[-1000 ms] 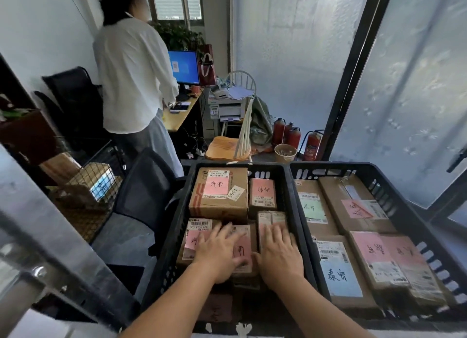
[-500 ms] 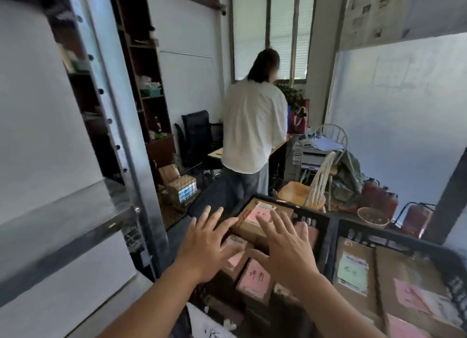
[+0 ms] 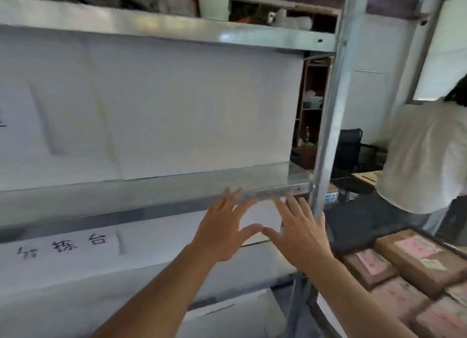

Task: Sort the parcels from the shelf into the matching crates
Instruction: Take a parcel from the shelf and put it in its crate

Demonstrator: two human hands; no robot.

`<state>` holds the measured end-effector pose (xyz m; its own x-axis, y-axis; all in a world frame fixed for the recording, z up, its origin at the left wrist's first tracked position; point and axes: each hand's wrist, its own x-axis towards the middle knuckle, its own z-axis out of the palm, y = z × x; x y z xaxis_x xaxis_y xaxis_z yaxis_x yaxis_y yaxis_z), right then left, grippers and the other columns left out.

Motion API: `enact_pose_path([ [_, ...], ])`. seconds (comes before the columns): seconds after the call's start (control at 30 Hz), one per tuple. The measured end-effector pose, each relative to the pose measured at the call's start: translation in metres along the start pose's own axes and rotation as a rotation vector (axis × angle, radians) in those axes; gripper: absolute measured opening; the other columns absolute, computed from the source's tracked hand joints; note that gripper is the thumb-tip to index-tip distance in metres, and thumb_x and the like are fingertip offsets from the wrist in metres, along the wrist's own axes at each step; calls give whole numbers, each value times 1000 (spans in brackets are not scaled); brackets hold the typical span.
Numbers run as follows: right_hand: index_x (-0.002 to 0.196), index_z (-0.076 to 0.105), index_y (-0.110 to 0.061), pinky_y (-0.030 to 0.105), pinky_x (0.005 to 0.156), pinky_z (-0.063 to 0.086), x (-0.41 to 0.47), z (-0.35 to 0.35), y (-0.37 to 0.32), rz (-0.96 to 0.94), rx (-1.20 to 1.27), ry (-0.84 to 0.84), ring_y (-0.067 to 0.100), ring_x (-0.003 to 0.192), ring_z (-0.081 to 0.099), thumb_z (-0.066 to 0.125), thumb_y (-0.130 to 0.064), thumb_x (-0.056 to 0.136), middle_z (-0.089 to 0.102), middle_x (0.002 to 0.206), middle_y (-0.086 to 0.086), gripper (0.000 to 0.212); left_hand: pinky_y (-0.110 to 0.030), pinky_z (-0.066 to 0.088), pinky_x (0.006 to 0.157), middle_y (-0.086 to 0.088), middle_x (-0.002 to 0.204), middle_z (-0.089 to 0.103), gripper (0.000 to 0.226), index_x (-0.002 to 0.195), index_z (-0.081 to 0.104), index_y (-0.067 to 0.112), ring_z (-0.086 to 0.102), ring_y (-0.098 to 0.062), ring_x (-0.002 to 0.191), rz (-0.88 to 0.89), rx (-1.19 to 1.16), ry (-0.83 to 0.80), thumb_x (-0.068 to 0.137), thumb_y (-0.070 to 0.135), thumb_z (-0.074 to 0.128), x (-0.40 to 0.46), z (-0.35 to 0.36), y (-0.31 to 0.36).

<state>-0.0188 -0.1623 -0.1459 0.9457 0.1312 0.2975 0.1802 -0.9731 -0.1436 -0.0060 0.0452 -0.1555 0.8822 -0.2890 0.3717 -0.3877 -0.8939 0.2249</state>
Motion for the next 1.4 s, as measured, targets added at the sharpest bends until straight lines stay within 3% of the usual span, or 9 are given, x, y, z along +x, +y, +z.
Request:
enact_pose_path([
  [0.1,164,-8,-41,68,125,14,-7,-2,-93,-101,14,-25,29,162,-4,30,-80,96,-6,176,-2,87,-50,19,129,14,177,-1,75,163,19,48,-13,-15,162,-95,41,42,96,82,26,-68,-47,-57],
  [0.2,164,-6,-41,67,124,19,-24,-2,-199,-223,52,-1,28,162,1,32,-77,97,-3,176,-3,85,-47,12,130,13,177,-1,75,165,21,43,-13,-14,162,-201,95,70,99,79,30,-143,-102,-118],
  [0.47,162,-3,-45,66,123,26,-96,10,-492,-530,221,35,26,162,8,23,-85,92,0,176,-6,84,-51,14,129,12,177,3,71,160,24,49,-7,-18,163,-514,219,218,97,79,32,-365,-271,-266],
  [0.63,162,3,-43,65,118,33,-128,3,-626,-701,312,37,28,160,13,36,-76,96,9,175,-4,81,-52,19,128,11,177,6,69,158,25,51,-2,-20,164,-702,257,303,95,79,32,-468,-352,-329],
  [0.73,163,6,-43,67,119,31,-136,5,-694,-785,347,24,29,160,14,38,-75,97,11,174,-3,80,-53,24,129,10,175,15,67,158,29,47,7,-22,163,-788,299,354,98,75,35,-512,-388,-363],
  [0.83,164,10,-41,68,121,28,-134,9,-758,-840,392,0,30,160,15,38,-75,95,13,175,-2,81,-53,20,129,8,175,16,68,160,29,44,6,-23,163,-876,334,367,100,73,38,-545,-411,-403],
  [1.07,160,12,-42,66,113,37,-98,22,-878,-925,519,-7,30,155,24,45,-74,96,24,170,0,79,-57,25,127,7,173,22,69,157,32,44,11,-24,162,-936,358,427,96,76,37,-574,-463,-482],
  [1.23,157,19,-42,62,106,42,-70,17,-943,-941,588,-16,29,147,34,50,-70,96,35,162,-4,75,-48,27,124,6,171,26,66,161,34,34,18,-20,159,-961,325,484,103,64,44,-568,-495,-532],
  [1.4,160,21,-41,61,106,42,-49,19,-993,-907,612,-84,32,145,37,34,-78,85,36,162,-3,85,-54,31,124,3,171,27,68,161,32,37,25,-27,158,-963,249,446,101,70,39,-564,-508,-596],
])
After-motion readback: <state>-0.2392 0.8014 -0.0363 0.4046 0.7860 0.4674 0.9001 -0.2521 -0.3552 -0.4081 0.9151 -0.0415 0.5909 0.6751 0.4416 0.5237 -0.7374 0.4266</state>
